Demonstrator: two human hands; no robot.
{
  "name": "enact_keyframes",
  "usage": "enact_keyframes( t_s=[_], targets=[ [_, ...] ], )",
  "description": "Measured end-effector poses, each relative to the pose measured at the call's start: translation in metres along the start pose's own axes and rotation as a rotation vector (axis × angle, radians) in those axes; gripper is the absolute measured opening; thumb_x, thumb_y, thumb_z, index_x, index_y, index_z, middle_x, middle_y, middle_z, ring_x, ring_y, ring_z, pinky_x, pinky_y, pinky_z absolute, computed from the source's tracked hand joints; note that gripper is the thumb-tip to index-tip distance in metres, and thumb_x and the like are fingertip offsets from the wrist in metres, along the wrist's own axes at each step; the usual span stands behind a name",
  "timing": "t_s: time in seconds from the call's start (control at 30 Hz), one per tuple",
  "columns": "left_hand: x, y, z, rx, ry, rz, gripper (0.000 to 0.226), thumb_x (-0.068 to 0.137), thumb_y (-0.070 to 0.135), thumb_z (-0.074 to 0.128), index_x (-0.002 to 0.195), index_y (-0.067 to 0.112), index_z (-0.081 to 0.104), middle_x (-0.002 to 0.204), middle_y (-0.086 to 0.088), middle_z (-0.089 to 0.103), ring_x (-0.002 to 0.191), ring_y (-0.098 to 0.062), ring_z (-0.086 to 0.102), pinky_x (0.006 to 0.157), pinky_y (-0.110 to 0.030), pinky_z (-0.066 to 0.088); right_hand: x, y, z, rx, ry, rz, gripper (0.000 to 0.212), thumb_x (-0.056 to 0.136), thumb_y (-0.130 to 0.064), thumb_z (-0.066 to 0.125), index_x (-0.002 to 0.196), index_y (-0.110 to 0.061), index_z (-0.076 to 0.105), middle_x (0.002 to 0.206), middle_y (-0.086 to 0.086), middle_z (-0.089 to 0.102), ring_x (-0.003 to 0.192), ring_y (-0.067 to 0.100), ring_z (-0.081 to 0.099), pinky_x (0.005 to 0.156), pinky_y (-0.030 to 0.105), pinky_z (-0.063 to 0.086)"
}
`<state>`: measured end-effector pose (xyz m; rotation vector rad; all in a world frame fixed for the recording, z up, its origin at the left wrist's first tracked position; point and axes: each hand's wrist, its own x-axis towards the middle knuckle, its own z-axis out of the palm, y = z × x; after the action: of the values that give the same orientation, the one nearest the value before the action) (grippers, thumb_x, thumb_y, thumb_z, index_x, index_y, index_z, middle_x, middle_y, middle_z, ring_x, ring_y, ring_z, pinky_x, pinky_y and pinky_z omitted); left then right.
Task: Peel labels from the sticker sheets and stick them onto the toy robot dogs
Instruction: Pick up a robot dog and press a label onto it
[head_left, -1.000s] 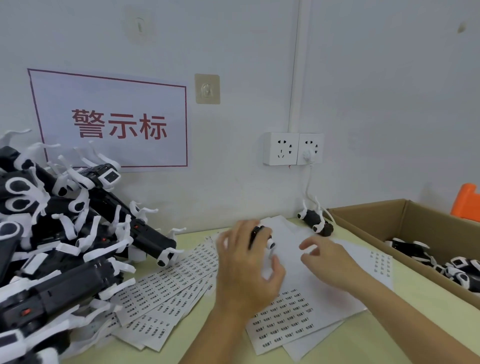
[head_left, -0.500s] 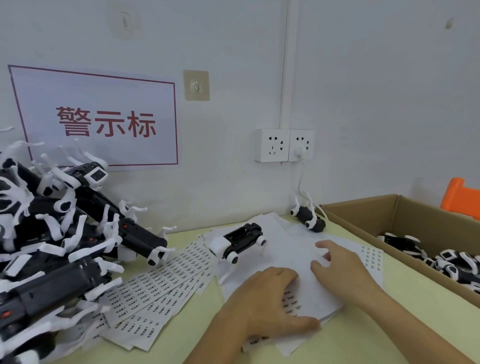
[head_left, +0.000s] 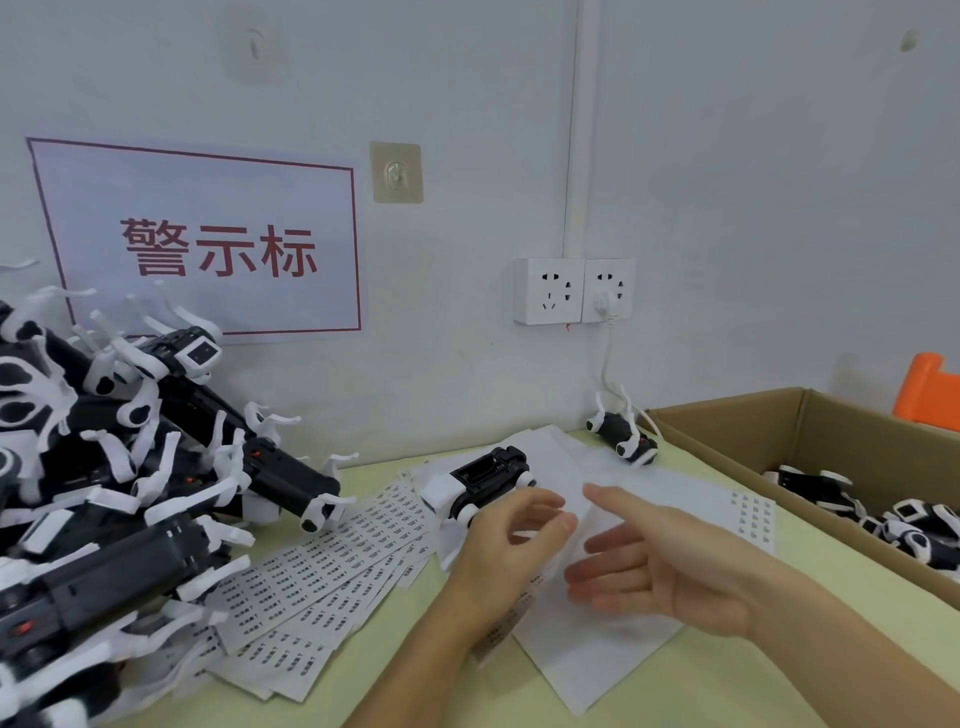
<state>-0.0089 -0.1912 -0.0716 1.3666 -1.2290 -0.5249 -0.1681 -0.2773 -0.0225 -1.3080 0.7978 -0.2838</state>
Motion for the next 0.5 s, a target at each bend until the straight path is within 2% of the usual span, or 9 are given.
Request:
enact_keyframes(
  t_s=[0.1, 0.2, 0.27, 0.4, 0.5],
  targets=[
    [0.0, -0.001, -0.002, -0.086, 0.012, -0.001, 0.044, 0.086, 0.042, 0.046, 0.1, 0.012, 0.076, 0.102, 0.001, 0.074, 0.1, -0.012, 0.066, 0.089, -0.025, 0.051, 0.001, 0.006, 0.005, -0.085, -0.013, -0.032, 0.043, 0.087, -0.034, 0.072, 0.112, 0.001, 0.069, 0.099, 0.023, 0.075, 0.09, 0.033, 0.075, 0.076, 0.035, 0.062],
    [0.003, -0.002, -0.003, -0.238, 0.084, -0.067, 0.043, 0.08, 0.034, 0.044, 0.084, 0.007, 0.077, 0.092, -0.012, 0.075, 0.088, -0.025, 0.068, 0.08, -0.032, 0.052, -0.001, 0.005, -0.002, -0.162, -0.017, 0.009, 0.016, 0.094, -0.009, 0.063, 0.1, 0.001, 0.074, 0.097, 0.021, 0.076, 0.079, 0.026, 0.076, 0.061, 0.027, 0.059],
    [0.004, -0.002, -0.004, -0.305, 0.111, -0.075, 0.041, 0.075, 0.036, 0.049, 0.078, 0.006, 0.076, 0.083, -0.018, 0.073, 0.078, -0.027, 0.068, 0.072, -0.03, 0.053, -0.003, 0.001, -0.01, -0.189, -0.029, 0.033, 0.012, 0.091, -0.009, 0.067, 0.094, -0.001, 0.076, 0.096, 0.021, 0.076, 0.071, 0.024, 0.074, 0.053, 0.024, 0.055],
    [0.004, -0.002, -0.008, -0.406, 0.183, -0.078, 0.051, 0.058, 0.047, 0.056, 0.075, 0.003, 0.076, 0.075, -0.021, 0.07, 0.07, -0.029, 0.066, 0.066, -0.029, 0.053, -0.006, -0.004, -0.018, -0.2, -0.058, 0.055, 0.011, 0.086, -0.009, 0.073, 0.081, -0.006, 0.082, 0.097, 0.02, 0.076, 0.068, 0.021, 0.073, 0.047, 0.022, 0.051],
    [0.004, -0.003, -0.009, -0.451, 0.213, -0.102, 0.047, 0.06, 0.04, 0.059, 0.075, -0.003, 0.073, 0.072, -0.024, 0.068, 0.065, -0.03, 0.063, 0.063, -0.031, 0.053, -0.004, -0.001, -0.02, -0.189, -0.06, 0.072, 0.013, 0.083, -0.006, 0.075, 0.094, -0.003, 0.078, 0.102, 0.018, 0.076, 0.071, 0.022, 0.074, 0.048, 0.022, 0.051]
  ],
)
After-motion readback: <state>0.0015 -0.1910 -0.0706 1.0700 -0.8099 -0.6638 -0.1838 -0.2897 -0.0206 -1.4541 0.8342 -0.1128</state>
